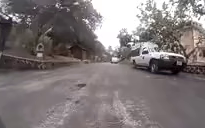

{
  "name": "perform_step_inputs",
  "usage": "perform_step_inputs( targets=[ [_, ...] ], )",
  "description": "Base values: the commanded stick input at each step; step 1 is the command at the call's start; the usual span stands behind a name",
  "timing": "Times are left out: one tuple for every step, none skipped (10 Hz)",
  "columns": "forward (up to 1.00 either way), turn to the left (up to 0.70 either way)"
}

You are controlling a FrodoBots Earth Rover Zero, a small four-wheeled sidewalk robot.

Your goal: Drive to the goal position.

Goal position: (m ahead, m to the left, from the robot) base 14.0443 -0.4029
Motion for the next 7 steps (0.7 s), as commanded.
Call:
perform_step_inputs(
  targets=[
    [0.70, 0.00],
    [0.70, 0.00],
    [0.70, 0.00],
    [0.70, 0.00],
    [0.70, 0.00],
    [0.70, 0.00],
    [0.70, 0.00]
  ],
)
